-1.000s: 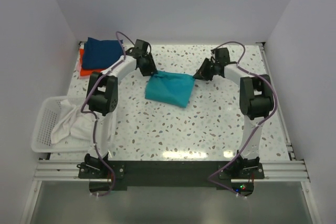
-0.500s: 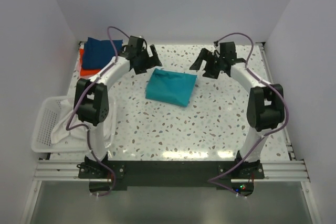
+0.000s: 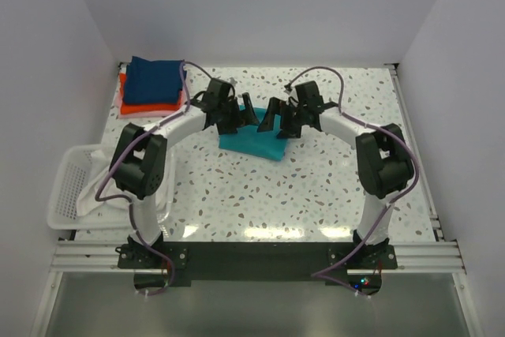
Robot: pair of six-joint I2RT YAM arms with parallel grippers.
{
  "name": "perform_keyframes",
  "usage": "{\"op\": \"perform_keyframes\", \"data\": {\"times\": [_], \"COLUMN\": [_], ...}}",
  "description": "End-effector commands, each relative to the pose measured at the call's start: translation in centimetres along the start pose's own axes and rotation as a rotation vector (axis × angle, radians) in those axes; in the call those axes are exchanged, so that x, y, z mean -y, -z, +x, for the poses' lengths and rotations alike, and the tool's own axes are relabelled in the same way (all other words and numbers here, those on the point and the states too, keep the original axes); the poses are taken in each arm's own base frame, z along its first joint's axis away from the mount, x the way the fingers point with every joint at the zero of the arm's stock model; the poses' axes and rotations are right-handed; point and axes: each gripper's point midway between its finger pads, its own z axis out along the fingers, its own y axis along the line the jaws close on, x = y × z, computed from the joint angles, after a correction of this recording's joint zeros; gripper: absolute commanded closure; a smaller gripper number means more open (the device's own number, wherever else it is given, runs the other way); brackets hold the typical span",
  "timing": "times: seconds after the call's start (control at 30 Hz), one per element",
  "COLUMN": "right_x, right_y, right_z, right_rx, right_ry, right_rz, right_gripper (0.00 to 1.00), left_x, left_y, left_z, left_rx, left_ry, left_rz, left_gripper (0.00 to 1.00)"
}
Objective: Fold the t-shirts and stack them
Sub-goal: Fold the tshirt
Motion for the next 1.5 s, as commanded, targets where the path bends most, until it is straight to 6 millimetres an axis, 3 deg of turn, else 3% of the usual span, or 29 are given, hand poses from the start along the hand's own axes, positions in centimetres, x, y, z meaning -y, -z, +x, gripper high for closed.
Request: {"op": "perform_keyframes", "data": {"times": [0.0, 0.17, 0.53, 0.73, 0.87, 0.97, 1.0, 1.13, 1.3, 1.47], "right_x": [0.0, 1.5, 2.5, 2.9, 1.7, 1.2, 0.1, -1.8, -3.0, -3.5], "right_y": [-1.3, -2.2, -0.6, 1.0, 3.5, 5.2, 6.4, 8.4, 8.3, 7.1], "right_z": [-0.1, 1.9, 5.7, 8.3, 9.4, 9.8, 9.2, 8.5, 7.4, 6.0], "right_rx": [0.001, -0.044, -0.068, -0.086, -0.082, -0.074, -0.041, -0.003, 0.003, 0.008], "right_ry": [-0.001, -0.036, -0.017, 0.011, 0.062, 0.087, 0.106, 0.115, 0.100, 0.098], "right_rz": [-0.032, -0.008, 0.011, 0.030, 0.017, 0.020, 0.001, -0.031, -0.065, -0.076], "right_gripper": [0.01, 0.01, 0.01, 0.01, 0.01, 0.01, 0.01, 0.01, 0.01, 0.01], "left_x": [-0.1, -2.5, -5.9, -6.3, -6.2, -5.9, -5.8, -3.1, -1.5, -1.5], "left_y": [-0.9, -0.7, 0.6, 2.8, 5.9, 8.1, 8.5, 10.3, 9.9, 7.3], "left_z": [0.9, 3.9, 10.3, 15.2, 17.9, 17.4, 16.9, 14.0, 10.9, 7.9], "left_rx": [-0.014, -0.043, -0.100, -0.151, -0.158, -0.102, -0.075, 0.009, 0.052, 0.051], "left_ry": [0.019, 0.031, 0.062, 0.052, 0.046, 0.045, 0.045, 0.013, -0.047, -0.053], "left_rz": [0.036, 0.008, -0.028, -0.037, -0.044, -0.051, -0.055, 0.007, -0.005, -0.028], "left_gripper": [0.00, 0.00, 0.00, 0.00, 0.00, 0.00, 0.00, 0.00, 0.00, 0.00]}}
